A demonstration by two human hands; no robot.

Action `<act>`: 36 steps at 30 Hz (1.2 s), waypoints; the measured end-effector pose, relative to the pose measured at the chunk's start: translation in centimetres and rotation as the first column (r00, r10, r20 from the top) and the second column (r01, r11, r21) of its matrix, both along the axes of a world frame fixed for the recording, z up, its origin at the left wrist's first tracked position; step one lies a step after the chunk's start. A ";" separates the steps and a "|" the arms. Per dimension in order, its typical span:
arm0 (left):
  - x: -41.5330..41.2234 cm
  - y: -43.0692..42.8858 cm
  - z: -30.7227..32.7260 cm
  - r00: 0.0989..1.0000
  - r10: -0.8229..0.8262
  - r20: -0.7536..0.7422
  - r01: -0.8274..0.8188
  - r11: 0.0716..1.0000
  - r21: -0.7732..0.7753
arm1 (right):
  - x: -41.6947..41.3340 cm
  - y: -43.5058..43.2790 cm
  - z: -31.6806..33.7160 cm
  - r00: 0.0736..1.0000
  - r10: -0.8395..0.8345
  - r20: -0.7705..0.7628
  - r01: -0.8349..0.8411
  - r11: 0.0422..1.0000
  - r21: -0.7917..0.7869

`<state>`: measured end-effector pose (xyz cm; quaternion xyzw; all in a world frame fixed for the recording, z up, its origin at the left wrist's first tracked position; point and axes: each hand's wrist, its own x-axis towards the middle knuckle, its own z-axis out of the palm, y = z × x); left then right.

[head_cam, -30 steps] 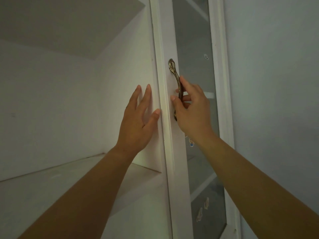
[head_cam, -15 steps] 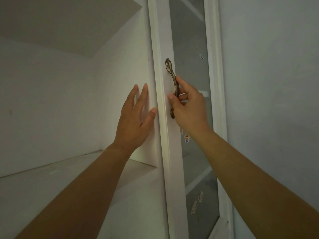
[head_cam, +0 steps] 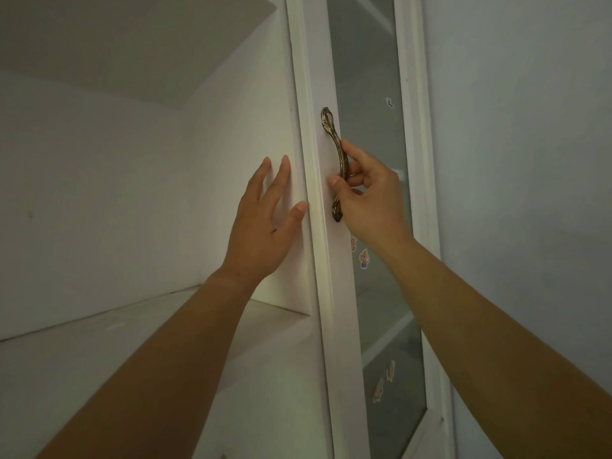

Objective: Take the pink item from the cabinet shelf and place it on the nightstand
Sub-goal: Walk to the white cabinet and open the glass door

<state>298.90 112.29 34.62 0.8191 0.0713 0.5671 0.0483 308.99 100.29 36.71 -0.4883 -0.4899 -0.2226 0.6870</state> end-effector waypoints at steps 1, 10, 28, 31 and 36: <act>0.0 0.0 0.0 1.000 -0.008 0.002 0.008 1.000 -0.001 | 0.0 -0.2 0.0 1.000 0.000 0.005 0.000 1.000 0.001; -0.1 0.0 -0.1 1.000 -0.024 0.003 0.024 1.000 -0.011 | 0.0 -0.3 0.2 1.000 -0.001 -0.011 0.001 1.000 0.013; -0.3 0.2 0.0 0.999 -0.029 -0.021 0.029 0.999 0.023 | 0.4 -1.1 0.2 1.000 -0.012 0.025 0.011 0.999 0.038; -0.5 0.1 0.1 0.999 -0.041 -0.015 0.041 0.999 0.022 | 0.4 -1.4 0.2 0.999 -0.017 0.030 0.017 1.000 0.025; -0.5 -0.2 0.0 0.999 -0.033 -0.026 0.033 0.999 0.020 | 0.2 -1.2 0.3 1.000 -0.015 -0.007 0.016 0.999 0.052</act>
